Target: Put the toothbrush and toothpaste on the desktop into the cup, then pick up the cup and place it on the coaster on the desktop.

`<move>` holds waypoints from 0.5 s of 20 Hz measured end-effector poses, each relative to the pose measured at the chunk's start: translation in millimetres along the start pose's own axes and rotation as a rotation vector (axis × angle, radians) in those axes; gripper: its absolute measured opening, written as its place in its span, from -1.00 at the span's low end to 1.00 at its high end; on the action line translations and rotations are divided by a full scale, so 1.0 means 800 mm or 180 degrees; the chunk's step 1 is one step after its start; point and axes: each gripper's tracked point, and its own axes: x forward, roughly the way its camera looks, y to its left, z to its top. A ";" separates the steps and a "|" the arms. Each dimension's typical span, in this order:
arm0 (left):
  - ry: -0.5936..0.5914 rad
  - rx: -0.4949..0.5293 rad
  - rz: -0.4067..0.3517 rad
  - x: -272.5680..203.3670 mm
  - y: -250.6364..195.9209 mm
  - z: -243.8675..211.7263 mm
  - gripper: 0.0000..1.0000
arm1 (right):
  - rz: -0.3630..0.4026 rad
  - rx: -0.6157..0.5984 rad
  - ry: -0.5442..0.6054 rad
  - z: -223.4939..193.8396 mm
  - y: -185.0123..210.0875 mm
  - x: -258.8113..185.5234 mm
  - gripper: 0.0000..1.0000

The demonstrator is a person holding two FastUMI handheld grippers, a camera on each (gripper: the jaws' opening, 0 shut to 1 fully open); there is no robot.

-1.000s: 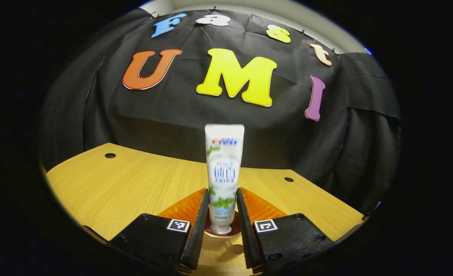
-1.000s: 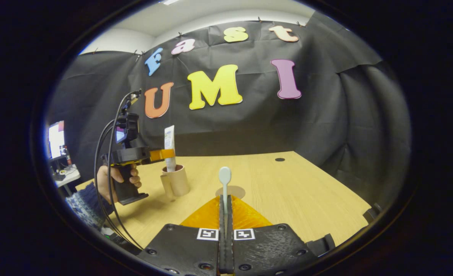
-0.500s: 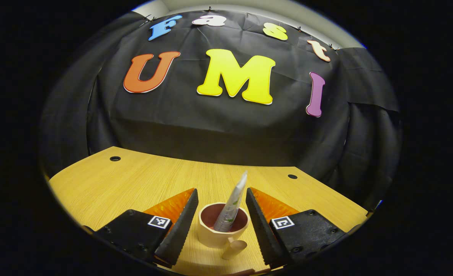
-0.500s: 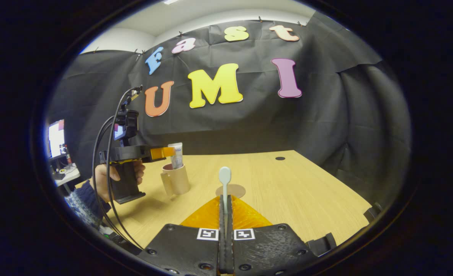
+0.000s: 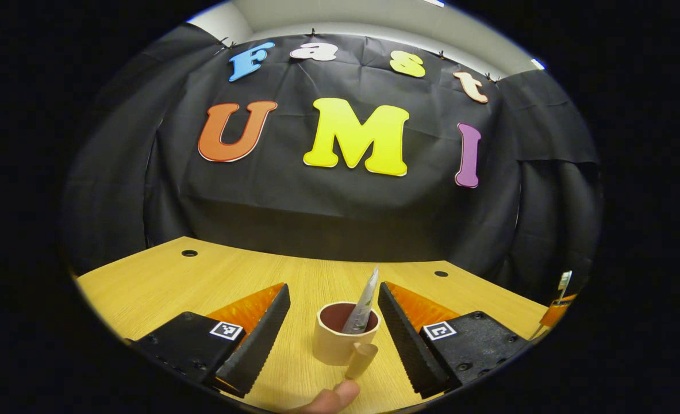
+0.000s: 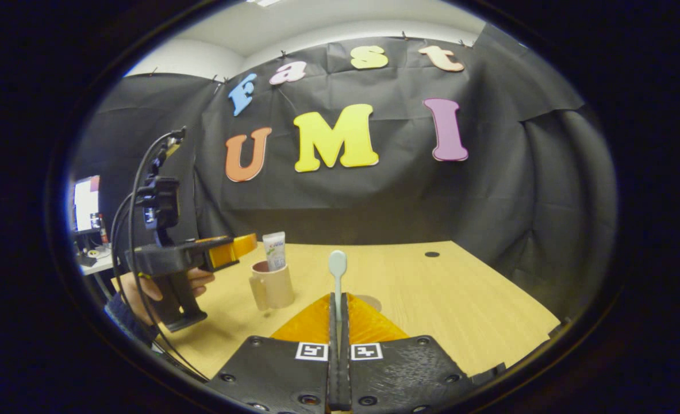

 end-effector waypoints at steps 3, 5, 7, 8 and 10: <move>0.0034 0.0043 -0.0019 -0.019 0.006 -0.015 0.96 | 0.0103 -0.0006 -0.0113 0.035 0.027 0.028 -1.00; 0.0105 0.0032 -0.0043 -0.029 0.009 -0.027 0.96 | 0.0177 -0.0022 -0.0162 0.059 0.047 0.051 -1.00; 0.0154 0.0001 -0.0153 -0.036 0.007 -0.035 0.96 | 0.0296 -0.0057 -0.0241 0.083 0.073 0.074 -1.00; 0.0175 -0.0008 -0.0196 -0.039 0.008 -0.038 0.96 | 0.0343 -0.0073 -0.0273 0.093 0.084 0.083 -1.00; 0.0176 -0.0056 -0.0185 -0.043 0.018 -0.040 0.96 | 0.0499 -0.0053 -0.0273 0.104 0.114 0.104 -1.00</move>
